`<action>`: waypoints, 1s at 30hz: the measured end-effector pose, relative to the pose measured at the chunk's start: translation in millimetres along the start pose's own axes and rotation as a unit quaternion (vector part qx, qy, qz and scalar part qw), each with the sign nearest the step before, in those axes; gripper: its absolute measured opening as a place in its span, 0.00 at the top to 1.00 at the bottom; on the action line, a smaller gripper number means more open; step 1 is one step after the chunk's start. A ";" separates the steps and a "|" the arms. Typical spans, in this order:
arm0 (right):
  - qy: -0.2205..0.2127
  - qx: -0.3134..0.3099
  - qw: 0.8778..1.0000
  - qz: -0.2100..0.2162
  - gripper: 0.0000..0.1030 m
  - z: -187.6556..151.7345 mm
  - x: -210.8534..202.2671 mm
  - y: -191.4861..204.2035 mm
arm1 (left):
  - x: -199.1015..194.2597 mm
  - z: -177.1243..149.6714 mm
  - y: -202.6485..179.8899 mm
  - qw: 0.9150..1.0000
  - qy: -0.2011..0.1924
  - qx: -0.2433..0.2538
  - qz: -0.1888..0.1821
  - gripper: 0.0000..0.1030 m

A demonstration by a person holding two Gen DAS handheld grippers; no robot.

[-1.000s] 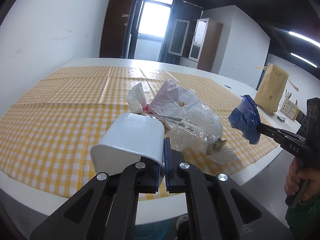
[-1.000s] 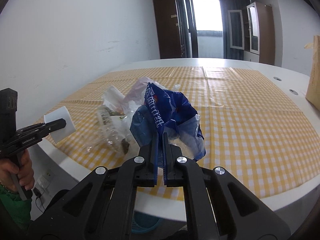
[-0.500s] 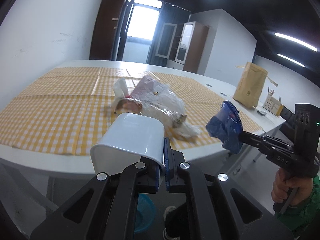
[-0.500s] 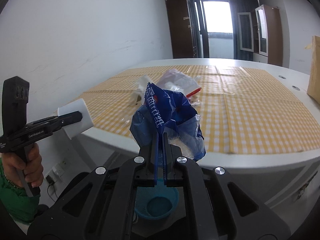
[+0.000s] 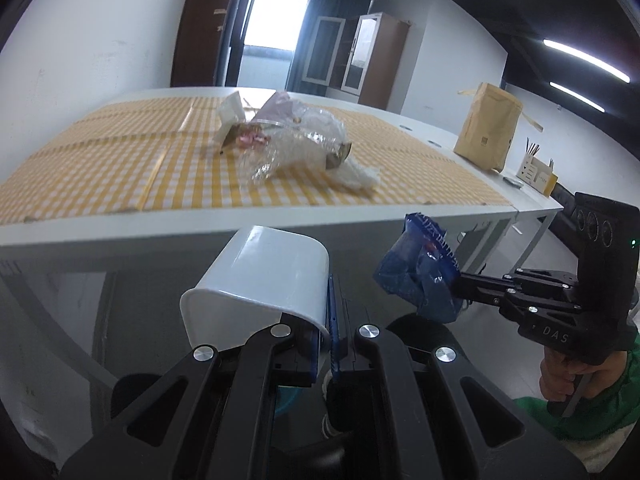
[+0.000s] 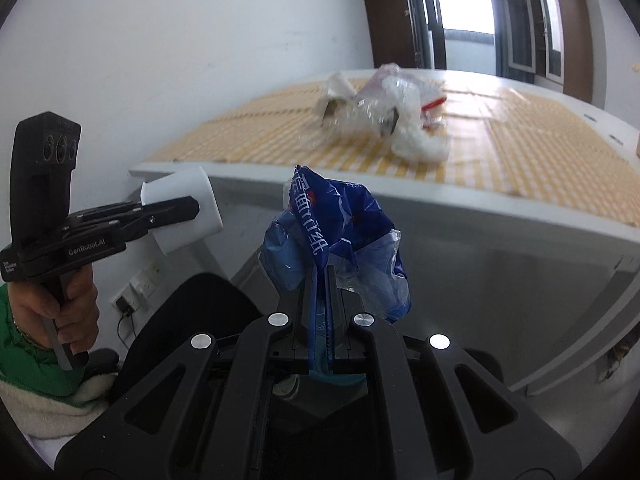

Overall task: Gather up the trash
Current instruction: 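Carry the white cup and blue bag down over the blue wastebasket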

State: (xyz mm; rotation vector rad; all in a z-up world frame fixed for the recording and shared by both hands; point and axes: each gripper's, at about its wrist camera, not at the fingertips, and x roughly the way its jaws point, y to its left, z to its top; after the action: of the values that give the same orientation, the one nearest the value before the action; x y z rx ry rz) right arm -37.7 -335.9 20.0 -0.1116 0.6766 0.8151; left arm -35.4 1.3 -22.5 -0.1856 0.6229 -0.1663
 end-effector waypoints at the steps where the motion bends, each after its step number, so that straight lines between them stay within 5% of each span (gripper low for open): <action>1: 0.009 0.003 1.000 0.001 0.97 -4.4 4.7 -0.5 | 2.2 -3.3 2.1 1.000 0.004 -0.003 0.000 0.97; 18: 0.120 0.044 0.992 0.006 0.97 -50.5 108.3 -16.1 | 59.1 -43.3 27.8 0.996 0.078 -0.043 -0.016 0.97; 30: 0.200 0.081 0.976 0.010 0.97 -76.9 194.4 -33.6 | 136.5 -78.3 72.5 0.980 0.170 -0.104 -0.001 0.97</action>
State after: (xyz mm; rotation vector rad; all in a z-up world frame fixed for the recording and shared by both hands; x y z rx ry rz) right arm 41.7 -262.0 -161.9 -0.1224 1.1232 0.7600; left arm 34.6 33.4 -177.7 -0.3645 0.9808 -0.1357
